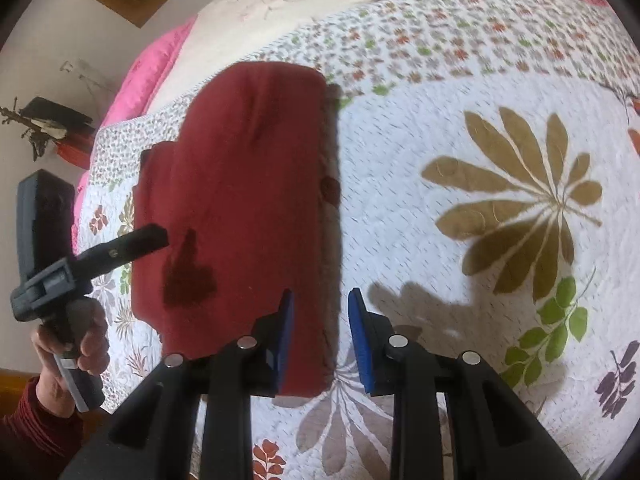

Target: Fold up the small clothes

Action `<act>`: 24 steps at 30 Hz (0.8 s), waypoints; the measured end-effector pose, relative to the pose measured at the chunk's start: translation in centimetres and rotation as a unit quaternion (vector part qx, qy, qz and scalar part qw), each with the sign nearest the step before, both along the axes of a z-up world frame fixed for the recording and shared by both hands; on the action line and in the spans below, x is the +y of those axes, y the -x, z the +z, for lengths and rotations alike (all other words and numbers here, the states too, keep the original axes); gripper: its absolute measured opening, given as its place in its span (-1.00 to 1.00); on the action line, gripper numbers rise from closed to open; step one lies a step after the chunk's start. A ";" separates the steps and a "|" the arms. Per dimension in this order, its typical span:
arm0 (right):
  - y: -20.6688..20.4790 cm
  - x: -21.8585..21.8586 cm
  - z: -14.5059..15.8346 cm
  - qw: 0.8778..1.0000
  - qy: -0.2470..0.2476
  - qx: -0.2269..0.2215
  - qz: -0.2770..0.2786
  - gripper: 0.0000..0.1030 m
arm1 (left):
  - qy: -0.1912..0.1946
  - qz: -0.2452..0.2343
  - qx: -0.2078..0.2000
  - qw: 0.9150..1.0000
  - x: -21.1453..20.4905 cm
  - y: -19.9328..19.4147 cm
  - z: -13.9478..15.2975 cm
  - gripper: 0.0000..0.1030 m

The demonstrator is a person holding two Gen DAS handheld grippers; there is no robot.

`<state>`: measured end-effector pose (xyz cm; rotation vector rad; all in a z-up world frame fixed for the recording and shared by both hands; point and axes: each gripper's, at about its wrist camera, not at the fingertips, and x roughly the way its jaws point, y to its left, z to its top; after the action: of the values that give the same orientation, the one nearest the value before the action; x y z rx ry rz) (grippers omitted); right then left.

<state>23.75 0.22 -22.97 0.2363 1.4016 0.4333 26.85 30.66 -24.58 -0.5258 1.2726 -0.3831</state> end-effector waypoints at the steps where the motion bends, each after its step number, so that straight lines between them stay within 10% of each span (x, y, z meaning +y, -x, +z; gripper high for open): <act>1: 0.0 -0.2 -0.1 1.000 -0.001 0.000 -0.001 -0.44 | -0.004 0.002 0.009 1.000 -0.3 -0.2 -0.5 0.60; 9: -0.3 -1.5 -0.6 1.000 0.003 -0.004 0.001 -0.44 | 0.016 0.019 0.034 0.999 -1.6 -0.3 -2.2 0.61; 17: -0.3 -2.0 -1.1 1.000 0.003 0.003 -0.006 -0.44 | 0.034 0.020 0.003 0.999 -2.3 0.0 -1.4 -0.50; 24: 0.1 -1.6 -1.3 1.000 0.004 0.008 -0.006 -0.44 | 0.031 0.018 -0.060 0.998 -0.4 1.5 2.7 -0.58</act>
<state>23.66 -1.39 -24.28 0.2411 1.4162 0.4162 25.40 30.28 -21.90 -0.5693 1.1368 -0.4178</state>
